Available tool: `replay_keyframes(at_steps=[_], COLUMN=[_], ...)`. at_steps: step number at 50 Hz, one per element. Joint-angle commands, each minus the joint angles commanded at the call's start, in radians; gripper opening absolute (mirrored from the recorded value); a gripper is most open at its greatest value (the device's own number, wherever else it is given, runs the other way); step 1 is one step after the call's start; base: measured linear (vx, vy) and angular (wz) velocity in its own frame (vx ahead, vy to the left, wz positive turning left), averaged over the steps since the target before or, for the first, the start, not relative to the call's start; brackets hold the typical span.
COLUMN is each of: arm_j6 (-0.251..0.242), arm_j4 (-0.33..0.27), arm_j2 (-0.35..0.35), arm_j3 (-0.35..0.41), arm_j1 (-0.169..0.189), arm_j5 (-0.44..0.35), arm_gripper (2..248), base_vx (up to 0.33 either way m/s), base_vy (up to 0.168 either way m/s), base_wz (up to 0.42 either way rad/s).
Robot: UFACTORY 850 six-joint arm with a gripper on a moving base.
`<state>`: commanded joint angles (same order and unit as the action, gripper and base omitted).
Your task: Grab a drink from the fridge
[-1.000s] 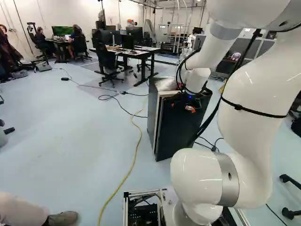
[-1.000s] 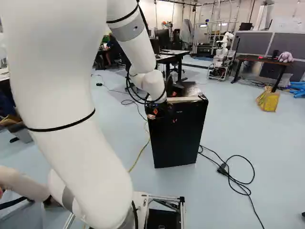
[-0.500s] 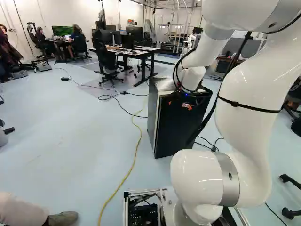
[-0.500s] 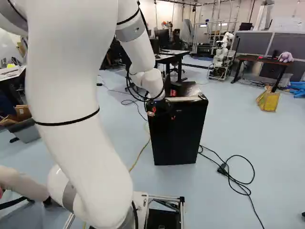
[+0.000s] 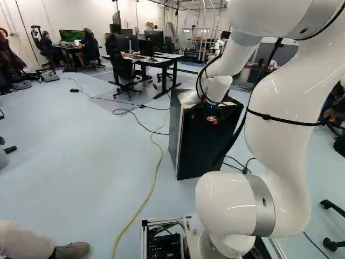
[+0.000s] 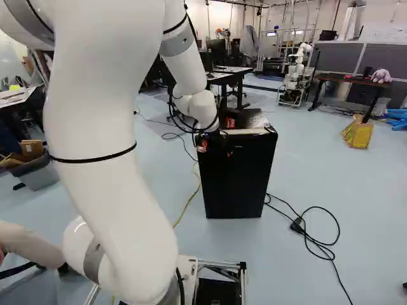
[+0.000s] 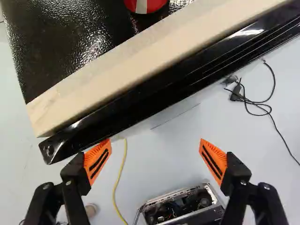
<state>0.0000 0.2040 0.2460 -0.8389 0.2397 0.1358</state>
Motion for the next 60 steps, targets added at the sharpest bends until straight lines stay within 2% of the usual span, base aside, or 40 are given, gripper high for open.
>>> replay_keyframes(at_steps=[29, 48, 60], arm_j6=[0.0, 0.0, 0.0], arm_j4=[0.0, 0.0, 0.0], arm_j2=[-0.012, -0.089, -0.147], arm_j3=[0.015, 0.105, 0.171], arm_j1=[0.0, -0.008, -0.014], arm_j5=[0.0, -0.011, -0.083], arm_gripper=[247, 247, 247], base_vx=[0.0, 0.0, 0.0], base_vy=[0.0, 0.0, 0.0], base_wz=[0.0, 0.0, 0.0])
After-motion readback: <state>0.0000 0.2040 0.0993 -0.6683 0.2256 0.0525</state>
